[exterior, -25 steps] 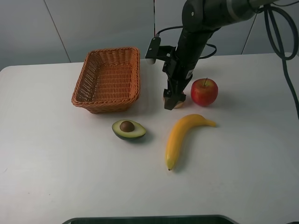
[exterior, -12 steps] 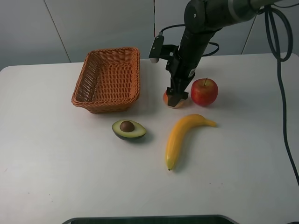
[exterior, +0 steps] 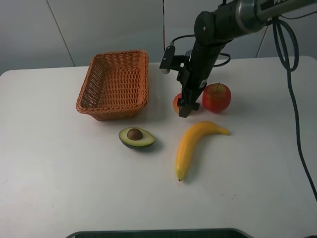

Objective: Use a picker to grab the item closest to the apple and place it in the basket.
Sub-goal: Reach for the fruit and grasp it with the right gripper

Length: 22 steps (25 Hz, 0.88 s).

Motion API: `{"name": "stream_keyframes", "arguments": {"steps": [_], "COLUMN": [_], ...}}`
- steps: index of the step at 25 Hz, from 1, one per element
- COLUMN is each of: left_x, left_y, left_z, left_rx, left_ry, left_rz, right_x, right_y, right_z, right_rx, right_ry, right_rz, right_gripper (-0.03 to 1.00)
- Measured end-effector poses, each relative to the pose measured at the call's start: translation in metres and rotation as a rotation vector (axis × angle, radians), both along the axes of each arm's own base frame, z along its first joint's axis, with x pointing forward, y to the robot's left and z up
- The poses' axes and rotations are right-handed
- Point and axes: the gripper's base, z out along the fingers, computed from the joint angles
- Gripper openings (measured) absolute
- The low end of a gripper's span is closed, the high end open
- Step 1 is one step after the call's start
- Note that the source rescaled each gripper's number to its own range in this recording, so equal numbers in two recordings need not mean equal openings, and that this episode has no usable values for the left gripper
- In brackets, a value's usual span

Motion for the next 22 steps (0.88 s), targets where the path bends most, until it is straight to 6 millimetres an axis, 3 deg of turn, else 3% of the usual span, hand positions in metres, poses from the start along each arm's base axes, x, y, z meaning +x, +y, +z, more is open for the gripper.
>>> {"name": "stream_keyframes", "arguments": {"steps": [10, 18, 19, 20, 21, 22], "left_x": [0.000, 0.000, 0.000, 0.000, 0.000, 0.000], "left_y": [0.000, 0.000, 0.000, 0.000, 0.000, 0.000], "left_z": [0.000, 0.000, 0.000, 0.000, 0.000, 0.000], "left_rx": [0.000, 0.000, 0.000, 0.000, 0.000, 0.000], "left_ry": [0.000, 0.000, 0.000, 0.000, 0.000, 0.000], "left_rz": [0.000, 0.000, 0.000, 0.000, 0.000, 0.000], "right_x": [0.004, 0.006, 0.006, 0.006, 0.006, 0.006], "right_y": [0.001, 0.002, 0.002, 0.002, 0.002, 0.002], "right_z": [-0.021, -0.022, -0.022, -0.022, -0.022, -0.022], "right_rx": [0.001, 0.013, 0.013, 0.013, 0.012, 0.011], "right_ry": [0.004, -0.017, -0.017, -0.017, -0.015, -0.013], "right_rz": [-0.025, -0.047, -0.047, -0.047, -0.046, -0.046], "right_gripper": [1.00, 0.99, 0.90, 0.70, 0.46, 0.10]}}
